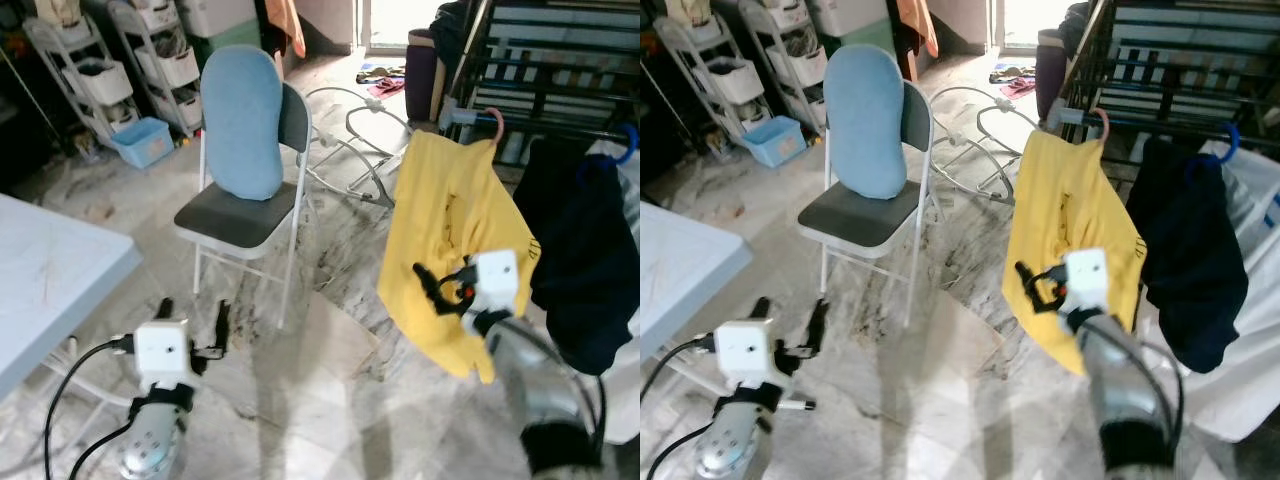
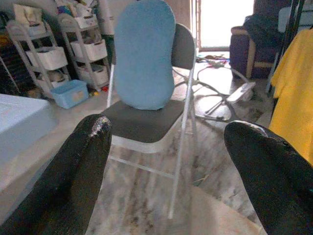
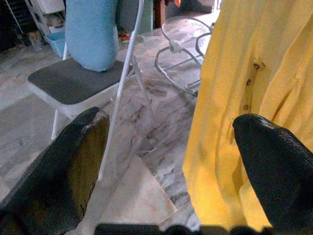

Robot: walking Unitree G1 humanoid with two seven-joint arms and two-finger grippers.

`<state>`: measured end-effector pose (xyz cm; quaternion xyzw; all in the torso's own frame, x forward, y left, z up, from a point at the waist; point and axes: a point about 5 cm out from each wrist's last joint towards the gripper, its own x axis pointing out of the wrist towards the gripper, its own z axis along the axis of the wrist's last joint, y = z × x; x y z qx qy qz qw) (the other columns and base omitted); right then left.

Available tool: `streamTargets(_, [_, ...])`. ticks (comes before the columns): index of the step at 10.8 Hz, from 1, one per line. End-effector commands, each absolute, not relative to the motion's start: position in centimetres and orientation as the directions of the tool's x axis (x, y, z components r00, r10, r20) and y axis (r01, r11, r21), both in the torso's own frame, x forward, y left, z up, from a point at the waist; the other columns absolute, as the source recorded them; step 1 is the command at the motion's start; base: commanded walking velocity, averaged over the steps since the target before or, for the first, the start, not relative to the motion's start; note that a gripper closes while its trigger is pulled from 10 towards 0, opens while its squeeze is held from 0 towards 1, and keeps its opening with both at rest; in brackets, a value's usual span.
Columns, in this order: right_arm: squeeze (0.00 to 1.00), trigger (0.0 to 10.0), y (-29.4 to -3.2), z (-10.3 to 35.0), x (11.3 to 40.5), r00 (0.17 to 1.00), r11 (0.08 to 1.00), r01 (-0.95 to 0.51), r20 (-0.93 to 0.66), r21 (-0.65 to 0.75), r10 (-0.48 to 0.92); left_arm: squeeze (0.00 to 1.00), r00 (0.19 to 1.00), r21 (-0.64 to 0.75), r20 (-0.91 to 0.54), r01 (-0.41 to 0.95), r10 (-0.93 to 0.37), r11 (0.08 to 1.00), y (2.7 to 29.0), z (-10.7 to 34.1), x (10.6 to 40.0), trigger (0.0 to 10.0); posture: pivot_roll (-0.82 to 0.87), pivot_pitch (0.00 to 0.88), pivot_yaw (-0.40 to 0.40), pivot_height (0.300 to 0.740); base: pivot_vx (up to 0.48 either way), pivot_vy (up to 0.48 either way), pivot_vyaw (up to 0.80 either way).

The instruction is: Hang hanger

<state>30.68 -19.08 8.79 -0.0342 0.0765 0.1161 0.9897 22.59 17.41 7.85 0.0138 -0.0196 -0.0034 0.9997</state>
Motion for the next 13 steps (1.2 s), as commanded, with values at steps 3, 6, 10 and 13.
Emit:
streamTargets(3, [0.00,10.0,-17.7,9.3,30.7,0.945,0.953,-0.292,-0.179,-0.077,0.274,0.00,0.998,0.013,0.029,-0.060,0.060,0.998,17.5,7.8,22.7,10.0,-0.09,0.000,-0.023,0.740,0.000,0.000,0.00])
streamTargets(6, [0.00,10.0,-17.5,10.6,31.2,0.962,0.968,-0.244,-0.140,-0.066,0.233,0.00,0.996,-0.007,0.018,-0.089,0.089,0.996,17.4,7.7,22.9,10.0,-0.10,0.000,0.015,0.740,0.000,0.000,0.00])
streamTargets(10, [0.00,10.0,-19.8,9.2,28.2,0.958,0.982,-0.187,-0.223,-0.006,0.180,0.00,0.998,0.009,-0.045,-0.047,0.048,0.999,16.6,6.7,19.8,10.0,-0.12,0.000,0.001,0.740,0.000,0.000,0.00])
streamTargets(13, [0.00,10.0,-20.6,10.1,25.5,0.944,0.976,-0.214,-0.264,-0.027,0.200,0.00,0.994,-0.021,-0.090,-0.066,0.064,0.998,16.4,7.3,18.6,10.0,-0.14,0.019,-0.021,0.740,0.000,0.000,0.00])
